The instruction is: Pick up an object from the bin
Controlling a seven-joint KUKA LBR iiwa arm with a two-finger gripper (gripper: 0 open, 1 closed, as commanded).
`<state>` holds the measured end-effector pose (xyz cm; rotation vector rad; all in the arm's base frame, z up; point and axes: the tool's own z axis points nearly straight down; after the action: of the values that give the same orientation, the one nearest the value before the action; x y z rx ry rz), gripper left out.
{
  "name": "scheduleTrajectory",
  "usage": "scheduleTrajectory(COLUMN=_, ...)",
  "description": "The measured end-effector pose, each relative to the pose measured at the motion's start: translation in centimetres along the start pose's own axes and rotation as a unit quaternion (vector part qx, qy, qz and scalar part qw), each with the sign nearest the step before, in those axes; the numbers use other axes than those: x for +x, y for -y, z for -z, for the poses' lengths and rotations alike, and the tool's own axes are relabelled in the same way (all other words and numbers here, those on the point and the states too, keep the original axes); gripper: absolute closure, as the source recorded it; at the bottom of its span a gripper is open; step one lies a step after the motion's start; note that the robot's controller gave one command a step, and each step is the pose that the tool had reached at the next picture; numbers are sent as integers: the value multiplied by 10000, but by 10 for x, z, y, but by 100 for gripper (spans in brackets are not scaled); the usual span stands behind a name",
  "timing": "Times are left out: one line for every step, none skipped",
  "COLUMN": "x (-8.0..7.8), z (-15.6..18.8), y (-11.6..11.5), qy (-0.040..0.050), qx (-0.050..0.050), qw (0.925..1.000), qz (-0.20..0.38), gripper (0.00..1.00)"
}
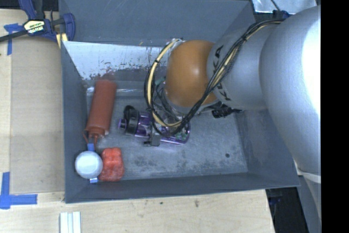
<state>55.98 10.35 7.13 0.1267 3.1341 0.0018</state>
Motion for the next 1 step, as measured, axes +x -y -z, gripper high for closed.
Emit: scheduleTrajectory(x=0, z=0, y=0, qy=0, qx=0, qw=10000, qz=2, gripper=100)
